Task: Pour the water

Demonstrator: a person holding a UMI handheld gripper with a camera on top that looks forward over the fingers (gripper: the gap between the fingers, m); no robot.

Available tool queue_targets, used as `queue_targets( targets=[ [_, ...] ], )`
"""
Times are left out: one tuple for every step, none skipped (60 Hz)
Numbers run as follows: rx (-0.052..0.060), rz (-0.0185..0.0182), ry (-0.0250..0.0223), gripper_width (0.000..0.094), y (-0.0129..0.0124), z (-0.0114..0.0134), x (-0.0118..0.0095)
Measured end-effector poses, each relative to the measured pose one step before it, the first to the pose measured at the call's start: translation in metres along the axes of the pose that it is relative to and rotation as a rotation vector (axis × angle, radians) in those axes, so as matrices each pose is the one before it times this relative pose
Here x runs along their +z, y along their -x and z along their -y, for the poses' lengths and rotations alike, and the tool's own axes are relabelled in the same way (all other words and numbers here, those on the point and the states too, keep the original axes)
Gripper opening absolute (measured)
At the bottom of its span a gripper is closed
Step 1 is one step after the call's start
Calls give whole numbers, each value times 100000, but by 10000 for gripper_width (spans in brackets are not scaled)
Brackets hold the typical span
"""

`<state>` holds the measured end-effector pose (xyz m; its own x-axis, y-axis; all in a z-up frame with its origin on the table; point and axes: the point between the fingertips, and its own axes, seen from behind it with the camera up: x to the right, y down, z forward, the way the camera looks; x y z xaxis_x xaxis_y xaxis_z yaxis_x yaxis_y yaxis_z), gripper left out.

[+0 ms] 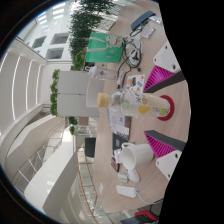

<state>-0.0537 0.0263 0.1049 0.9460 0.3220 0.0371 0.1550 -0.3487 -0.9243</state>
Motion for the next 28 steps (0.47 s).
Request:
queue_targets(
  targets=[
    [372, -288, 372, 832, 273, 43, -883],
    [336, -389, 312, 832, 328, 25, -872],
    [293, -426, 144, 834, 196, 23, -747],
    [251, -536, -4, 832, 324, 34, -926],
    [222, -683, -25, 832, 294, 40, -949],
    [279, -780, 100, 834, 298, 18, -936],
    [304, -870, 94, 834, 295, 42, -945],
    [260, -869, 15, 834, 277, 43, -952],
    [232, -763, -98, 833, 310, 65, -920],
    [288, -740, 27, 834, 382, 347, -890],
    [290, -743, -424, 833, 198, -45, -842],
    [316, -867, -358, 834, 276, 75, -903],
    [382, -943, -187, 833, 295, 71, -911],
    [452, -961, -74, 831, 293, 63, -920],
    [575, -968, 101, 831, 321, 129, -987],
    [682, -744, 136, 833, 259, -9, -922],
    [616, -629, 71, 833, 334, 33, -868],
    [560, -406, -115, 833, 345, 52, -857],
    [517, -167, -286, 834, 380, 91, -837],
    [470, 16, -418, 833, 384, 115, -807],
    [420, 67, -415, 834, 390, 97, -781],
    [302, -150, -287, 835, 592, 91, -817],
    [385, -25, -22, 836, 173, -17, -721],
    [266, -214, 223, 833, 199, -1, -700],
    [258, -347, 393, 832, 198, -43, -669],
    [215, -386, 452, 832, 163, -31, -686],
    [196, -335, 393, 832, 124, -26, -683],
    [181, -221, 278, 832, 140, -5, -665]
  ],
)
